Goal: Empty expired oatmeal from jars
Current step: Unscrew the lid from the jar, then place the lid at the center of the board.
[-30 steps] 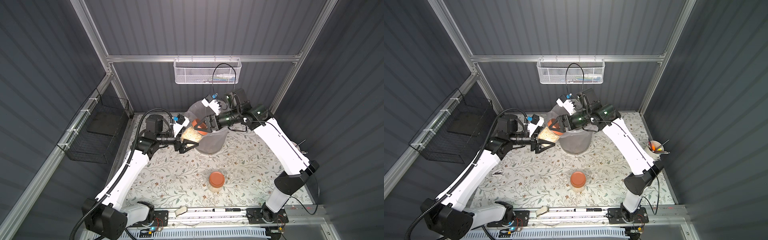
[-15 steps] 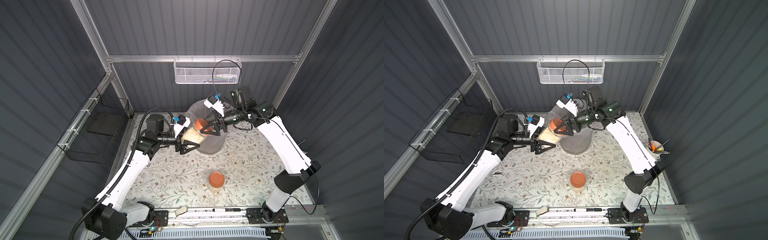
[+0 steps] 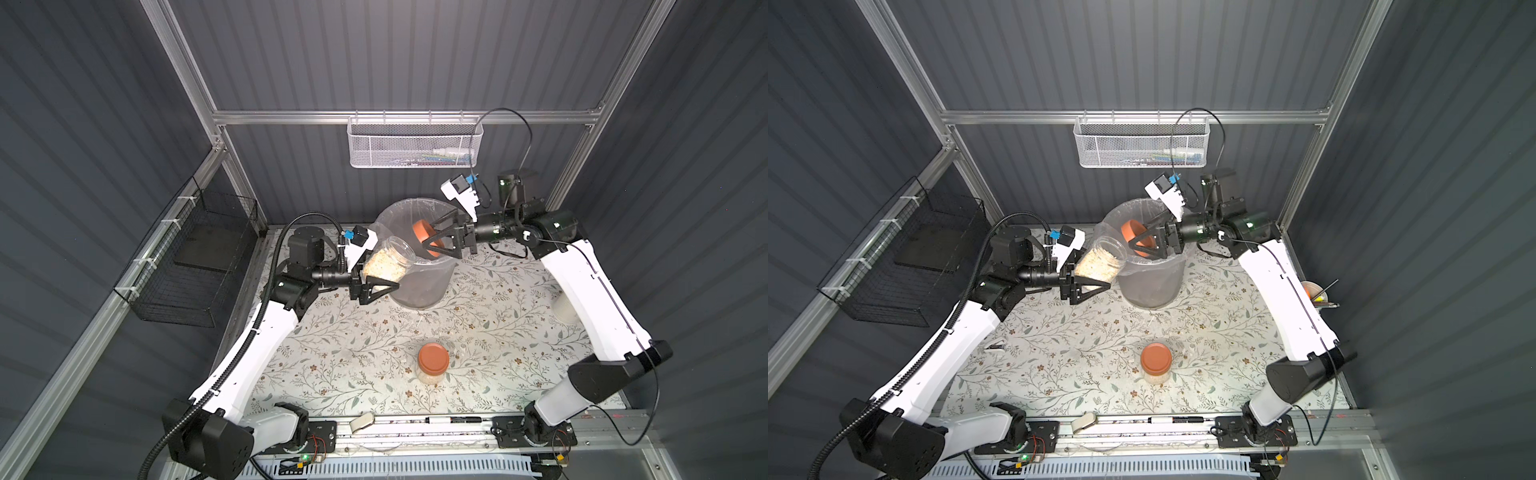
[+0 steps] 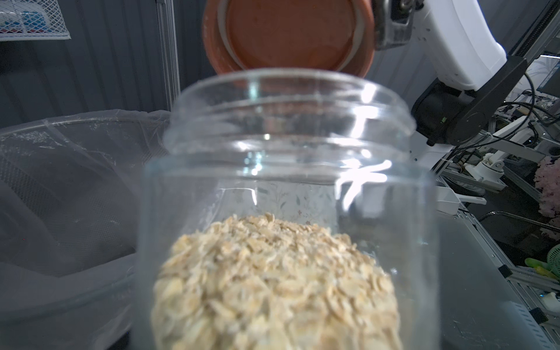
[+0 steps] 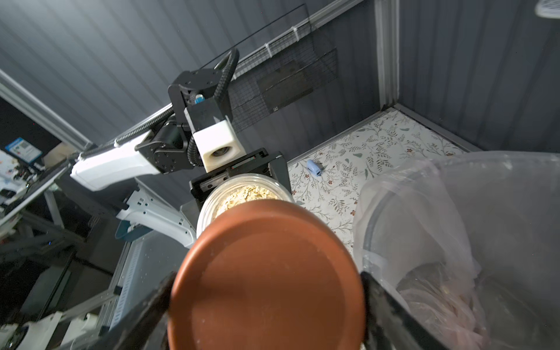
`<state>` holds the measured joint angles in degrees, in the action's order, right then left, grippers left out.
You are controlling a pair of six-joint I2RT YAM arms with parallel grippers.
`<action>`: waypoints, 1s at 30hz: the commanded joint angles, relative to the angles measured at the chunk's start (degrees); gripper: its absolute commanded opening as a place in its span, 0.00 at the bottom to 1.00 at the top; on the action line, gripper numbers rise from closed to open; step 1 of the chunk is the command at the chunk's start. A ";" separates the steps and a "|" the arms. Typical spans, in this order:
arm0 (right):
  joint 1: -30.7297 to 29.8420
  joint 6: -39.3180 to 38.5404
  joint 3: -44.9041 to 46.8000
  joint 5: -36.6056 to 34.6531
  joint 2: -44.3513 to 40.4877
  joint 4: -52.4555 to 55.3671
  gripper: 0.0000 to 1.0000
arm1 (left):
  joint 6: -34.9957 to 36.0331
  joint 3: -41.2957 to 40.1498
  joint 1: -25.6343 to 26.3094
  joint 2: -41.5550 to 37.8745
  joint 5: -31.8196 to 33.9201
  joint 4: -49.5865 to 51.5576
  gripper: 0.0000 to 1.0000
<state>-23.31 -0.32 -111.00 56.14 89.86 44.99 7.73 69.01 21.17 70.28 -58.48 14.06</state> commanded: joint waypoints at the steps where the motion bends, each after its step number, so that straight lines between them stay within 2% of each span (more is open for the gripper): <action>1: 3.12 7.21 7.55 -3.33 -6.70 -9.75 0.63 | -0.34 1.13 -0.47 -2.06 -0.48 -3.43 0.00; 7: 11.76 14.75 25.98 -12.13 -20.11 -16.02 0.64 | -0.61 1.98 -0.82 -1.45 1.06 -3.87 0.00; 11: 14.07 12.73 32.51 -27.83 -25.40 -9.05 0.66 | -0.59 2.70 -1.04 -1.17 1.82 -4.05 0.00; 14: 14.39 12.76 34.84 -41.47 -25.36 -2.69 0.64 | -0.70 3.13 -1.17 -0.92 2.64 -4.05 0.00; 18: 14.43 15.28 38.78 -54.08 -23.63 2.68 0.64 | -0.76 4.17 -1.22 -0.41 4.31 -4.06 0.00; 24: 14.46 21.01 52.78 -58.39 -18.16 -8.39 0.64 | -1.18 6.24 -1.39 1.91 7.40 -3.96 0.00; 30: 14.52 23.06 56.61 -58.51 -8.04 -15.52 0.66 | 1.21 12.46 -1.44 6.06 12.07 3.18 0.00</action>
<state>-8.86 20.62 -54.76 0.03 80.53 35.05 7.81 76.51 20.14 75.79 -48.51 16.53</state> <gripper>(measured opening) 0.828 0.876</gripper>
